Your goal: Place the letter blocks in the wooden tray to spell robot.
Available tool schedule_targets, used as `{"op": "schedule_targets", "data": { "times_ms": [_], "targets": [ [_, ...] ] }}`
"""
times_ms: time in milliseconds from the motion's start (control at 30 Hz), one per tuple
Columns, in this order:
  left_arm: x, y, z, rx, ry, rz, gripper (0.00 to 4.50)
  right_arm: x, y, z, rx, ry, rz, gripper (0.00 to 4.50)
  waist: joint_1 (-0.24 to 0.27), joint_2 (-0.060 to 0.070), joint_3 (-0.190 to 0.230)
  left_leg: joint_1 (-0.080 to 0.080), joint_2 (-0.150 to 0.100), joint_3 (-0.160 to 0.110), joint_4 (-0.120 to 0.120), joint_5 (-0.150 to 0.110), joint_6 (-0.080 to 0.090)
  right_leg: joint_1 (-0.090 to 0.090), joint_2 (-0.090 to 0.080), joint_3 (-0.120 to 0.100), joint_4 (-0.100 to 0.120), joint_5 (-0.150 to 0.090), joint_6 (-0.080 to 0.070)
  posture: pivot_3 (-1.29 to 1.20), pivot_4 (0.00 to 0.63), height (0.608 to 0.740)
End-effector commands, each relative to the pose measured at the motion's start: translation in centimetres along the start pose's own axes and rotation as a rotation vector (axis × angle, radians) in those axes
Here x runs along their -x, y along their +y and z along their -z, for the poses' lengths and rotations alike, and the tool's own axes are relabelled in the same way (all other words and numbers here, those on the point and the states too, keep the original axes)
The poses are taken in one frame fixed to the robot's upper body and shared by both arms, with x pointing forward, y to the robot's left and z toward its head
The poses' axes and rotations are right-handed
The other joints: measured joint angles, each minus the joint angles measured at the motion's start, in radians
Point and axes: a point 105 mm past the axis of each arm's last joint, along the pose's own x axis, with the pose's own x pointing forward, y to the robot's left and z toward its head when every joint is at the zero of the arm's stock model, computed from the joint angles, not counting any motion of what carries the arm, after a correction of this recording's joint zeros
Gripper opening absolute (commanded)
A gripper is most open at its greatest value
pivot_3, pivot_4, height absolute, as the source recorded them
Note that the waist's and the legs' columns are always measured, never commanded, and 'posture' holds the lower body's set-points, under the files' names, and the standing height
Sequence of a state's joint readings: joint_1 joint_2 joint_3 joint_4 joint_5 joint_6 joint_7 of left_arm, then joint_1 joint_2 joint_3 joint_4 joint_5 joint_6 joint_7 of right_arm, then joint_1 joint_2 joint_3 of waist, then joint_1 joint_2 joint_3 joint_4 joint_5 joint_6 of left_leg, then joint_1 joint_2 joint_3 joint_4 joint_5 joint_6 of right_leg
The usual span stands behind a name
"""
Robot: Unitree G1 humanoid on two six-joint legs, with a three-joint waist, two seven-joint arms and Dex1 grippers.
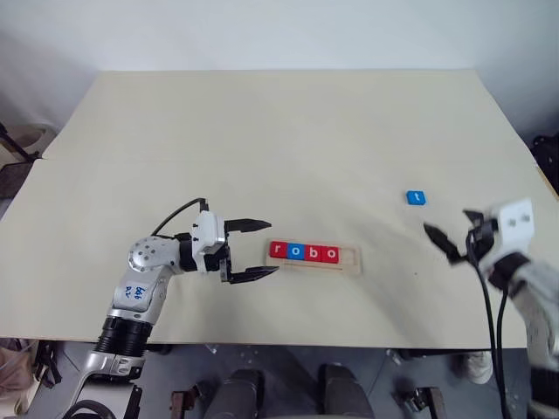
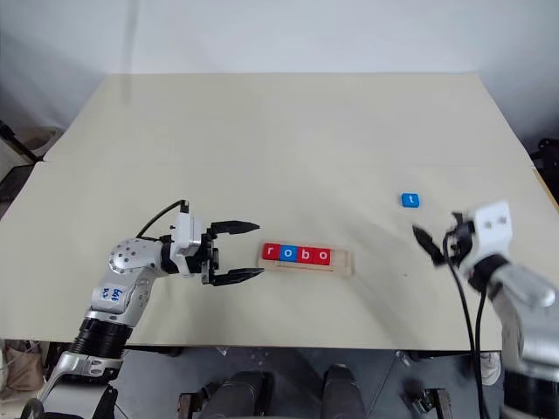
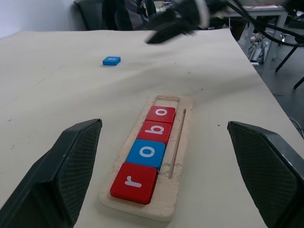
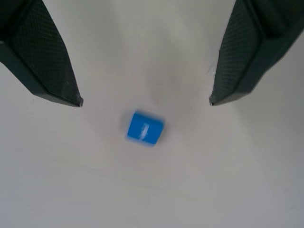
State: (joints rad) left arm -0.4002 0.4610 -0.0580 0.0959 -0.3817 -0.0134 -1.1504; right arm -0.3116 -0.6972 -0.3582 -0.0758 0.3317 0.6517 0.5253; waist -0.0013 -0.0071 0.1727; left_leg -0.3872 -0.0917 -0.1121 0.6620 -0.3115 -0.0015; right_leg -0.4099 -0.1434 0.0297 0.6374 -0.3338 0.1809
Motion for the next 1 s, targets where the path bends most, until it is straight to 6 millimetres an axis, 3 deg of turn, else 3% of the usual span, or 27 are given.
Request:
{"op": "schedule_targets", "data": {
  "times_ms": [33,267,400,533,733,867,1000],
  "targets": [
    [0.3,-0.1,-0.3,-0.025,0.0,-0.009,4.5,-1.7,-0.3,-0.3,-0.082,0.109,0.017,4.48,-0.001,0.0,0.0,0.0,0.0,0.0,0.0,0.0,0.0,0.0,0.0,0.0,0.0,0.0,0.0,0.0,0.15,0.74],
    [0.5,-0.3,-0.3,-0.026,-0.003,-0.035,4.5,-5.4,-0.2,-0.8,-0.151,0.255,0.028,4.48,0.0,0.0,0.0,-0.001,-0.001,0.0,0.0,0.0,0.0,-0.001,-0.001,0.0,0.0,0.0,0.0,0.0,0.15,0.74],
    [0.5,-0.7,-0.2,-0.025,-0.006,-0.048,4.5,-7.0,-0.3,0.2,-0.15,0.305,0.076,4.48,-0.003,0.0,0.0,-0.002,-0.002,0.001,0.001,0.0,0.0,-0.001,-0.002,0.0,0.0,0.0,0.0,0.0,0.15,0.74],
    [0.7,-0.8,-0.4,-0.028,-0.006,-0.057,4.5,-7.4,0.0,0.7,-0.126,0.322,0.086,3.56,-0.004,0.0,0.0,-0.002,-0.001,0.001,0.001,0.0,0.0,-0.002,-0.002,0.0,0.0,0.0,0.0,0.0,0.15,0.74],
    [0.8,-0.8,-0.5,-0.028,-0.002,-0.068,4.5,-7.6,0.4,0.5,-0.14,0.298,0.075,1.53,-0.003,0.0,0.0,-0.002,-0.001,0.001,0.002,0.0,0.0,-0.001,-0.002,0.0,0.001,0.0,0.0,0.0,0.15,0.74],
    [0.6,-0.7,-0.6,-0.03,-0.005,-0.063,4.5,-7.0,0.8,0.1,-0.142,0.291,0.062,1.47,-0.003,0.0,0.0,-0.002,-0.001,0.001,0.002,0.0,0.0,-0.002,-0.002,0.0,0.001,0.0,0.0,0.0,0.15,0.74],
    [0.5,-0.7,-0.7,-0.027,-0.009,-0.05,4.5,-4.9,1.4,-0.8,-0.148,0.279,0.049,1.47,-0.002,0.0,0.0,-0.002,-0.001,0.001,0.001,0.0,0.0,-0.002,-0.002,0.0,0.003,0.0,0.0,0.0,0.15,0.74]
  ]
}}
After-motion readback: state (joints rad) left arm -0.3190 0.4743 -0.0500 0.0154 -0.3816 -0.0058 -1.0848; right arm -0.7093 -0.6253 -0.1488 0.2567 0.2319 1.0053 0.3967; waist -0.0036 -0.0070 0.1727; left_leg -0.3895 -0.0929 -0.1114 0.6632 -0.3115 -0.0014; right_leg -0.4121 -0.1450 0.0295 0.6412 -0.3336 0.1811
